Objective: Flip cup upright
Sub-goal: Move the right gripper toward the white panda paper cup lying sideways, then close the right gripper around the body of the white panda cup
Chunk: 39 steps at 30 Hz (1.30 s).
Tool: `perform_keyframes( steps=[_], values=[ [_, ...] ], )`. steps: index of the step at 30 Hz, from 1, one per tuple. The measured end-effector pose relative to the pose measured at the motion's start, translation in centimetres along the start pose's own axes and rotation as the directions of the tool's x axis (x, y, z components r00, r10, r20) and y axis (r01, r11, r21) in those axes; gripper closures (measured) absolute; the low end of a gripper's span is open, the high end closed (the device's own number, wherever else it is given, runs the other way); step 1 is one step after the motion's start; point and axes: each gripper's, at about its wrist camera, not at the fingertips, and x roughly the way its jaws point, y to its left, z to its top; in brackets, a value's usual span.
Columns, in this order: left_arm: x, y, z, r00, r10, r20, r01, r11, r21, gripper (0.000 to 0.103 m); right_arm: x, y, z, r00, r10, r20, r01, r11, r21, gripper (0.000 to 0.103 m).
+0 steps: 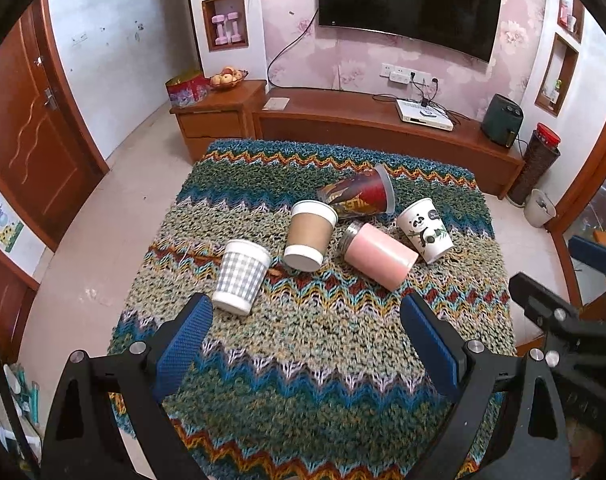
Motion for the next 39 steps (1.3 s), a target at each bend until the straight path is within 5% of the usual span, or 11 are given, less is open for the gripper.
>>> perform_keyframes(
  steps=[13, 23, 39],
  values=[
    [6.1, -0.3, 1.7, 0.999, 0.033, -0.042, -0.034, 0.999, -0.02, 0.007, 11.7, -3.0, 5.4, 0.986, 0.049, -0.158, -0.068, 0.99, -0.122, 0.027],
    [10.5, -1.2, 2.8, 0.995, 0.051, -0.088, -0.052, 0.999, -0.004, 0.007, 20.7, -2.8, 7.5, 0.95, 0.057, -0.308, -0.131, 0.966, -0.224, 0.027],
    [14.5, -1.2, 3.5, 0.987, 0.066, -0.149, -0.07, 0.997, -0.02, 0.007, 27.6, -1.9, 7.7, 0.894, 0.053, -0.444, -0.189, 0.945, -0.268, 0.027]
  ],
)
